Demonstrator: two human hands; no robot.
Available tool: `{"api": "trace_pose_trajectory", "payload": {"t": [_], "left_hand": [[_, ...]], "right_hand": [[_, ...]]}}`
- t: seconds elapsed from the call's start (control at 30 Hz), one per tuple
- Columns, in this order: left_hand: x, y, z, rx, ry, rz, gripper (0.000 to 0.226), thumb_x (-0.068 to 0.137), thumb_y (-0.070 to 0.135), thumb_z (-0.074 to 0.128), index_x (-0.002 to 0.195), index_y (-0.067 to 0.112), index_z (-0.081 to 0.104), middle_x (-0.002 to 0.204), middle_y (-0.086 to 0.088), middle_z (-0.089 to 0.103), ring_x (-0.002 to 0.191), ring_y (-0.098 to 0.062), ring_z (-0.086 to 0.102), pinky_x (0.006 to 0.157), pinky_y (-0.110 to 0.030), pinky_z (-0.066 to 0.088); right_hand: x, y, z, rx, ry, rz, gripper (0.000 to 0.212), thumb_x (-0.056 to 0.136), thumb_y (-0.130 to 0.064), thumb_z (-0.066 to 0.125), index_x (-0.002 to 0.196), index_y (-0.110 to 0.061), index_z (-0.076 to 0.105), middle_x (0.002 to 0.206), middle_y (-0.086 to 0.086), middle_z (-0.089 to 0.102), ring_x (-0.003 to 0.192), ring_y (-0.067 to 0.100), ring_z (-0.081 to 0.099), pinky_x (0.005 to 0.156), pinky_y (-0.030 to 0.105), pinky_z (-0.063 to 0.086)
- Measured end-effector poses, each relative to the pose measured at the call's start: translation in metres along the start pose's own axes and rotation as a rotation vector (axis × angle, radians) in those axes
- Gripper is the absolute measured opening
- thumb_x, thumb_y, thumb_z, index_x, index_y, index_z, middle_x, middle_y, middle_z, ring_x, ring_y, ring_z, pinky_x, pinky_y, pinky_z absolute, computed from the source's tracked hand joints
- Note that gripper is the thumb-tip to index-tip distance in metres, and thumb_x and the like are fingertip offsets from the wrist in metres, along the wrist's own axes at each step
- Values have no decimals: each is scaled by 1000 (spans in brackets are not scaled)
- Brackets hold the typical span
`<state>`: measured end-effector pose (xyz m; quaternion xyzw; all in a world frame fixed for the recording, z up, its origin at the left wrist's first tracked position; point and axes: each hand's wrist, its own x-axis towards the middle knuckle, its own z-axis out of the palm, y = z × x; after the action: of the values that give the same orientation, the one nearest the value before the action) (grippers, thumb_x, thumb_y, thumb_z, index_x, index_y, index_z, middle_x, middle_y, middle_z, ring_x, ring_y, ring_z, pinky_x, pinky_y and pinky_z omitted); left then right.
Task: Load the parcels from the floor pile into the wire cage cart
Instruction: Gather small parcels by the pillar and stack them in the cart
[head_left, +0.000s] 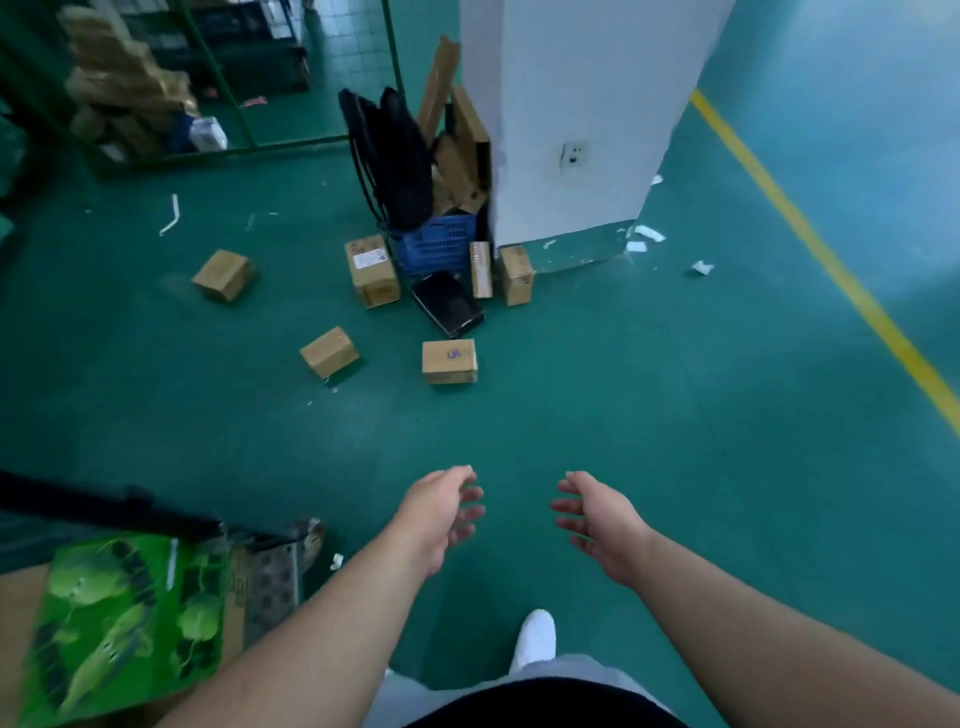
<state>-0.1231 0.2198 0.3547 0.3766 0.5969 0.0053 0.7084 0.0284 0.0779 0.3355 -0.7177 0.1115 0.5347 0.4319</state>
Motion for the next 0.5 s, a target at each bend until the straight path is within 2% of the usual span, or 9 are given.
{"api": "trace_pose_trajectory", "payload": {"t": [0.1, 0.2, 0.33, 0.5], "left_hand": [[12, 33, 22, 26, -21, 10, 21, 102, 34, 57, 110, 17, 67, 101, -2, 73, 82, -19, 69, 68, -30, 49], [36, 61, 21, 36, 33, -1, 20, 101, 29, 58, 109, 13, 67, 100, -6, 72, 82, -22, 67, 69, -32, 48], [92, 102, 9, 47, 114, -46, 19, 100, 24, 57, 105, 8, 67, 92, -7, 70, 72, -23, 63, 61, -31, 44], [169, 189, 12, 133, 97, -80, 20, 100, 27, 57, 104, 9, 66, 95, -7, 68, 76, -23, 62, 63, -32, 44]], "right_hand": [[21, -37, -16, 26, 4, 16, 31, 102, -42, 49, 118, -20, 65, 113, 2, 72, 101, 21, 66, 82, 35, 47], [46, -73, -11, 21, -10, 21, 31, 102, -41, 49, 118, -20, 65, 114, 2, 71, 103, 21, 66, 82, 34, 47], [84, -122, 9, -9, -35, 19, 29, 103, -40, 49, 117, -20, 65, 114, 2, 71, 102, 22, 66, 84, 35, 47], [121, -198, 16, -93, 24, -24, 29, 102, -42, 50, 118, -22, 64, 114, 1, 71, 103, 21, 67, 87, 37, 49]]}}
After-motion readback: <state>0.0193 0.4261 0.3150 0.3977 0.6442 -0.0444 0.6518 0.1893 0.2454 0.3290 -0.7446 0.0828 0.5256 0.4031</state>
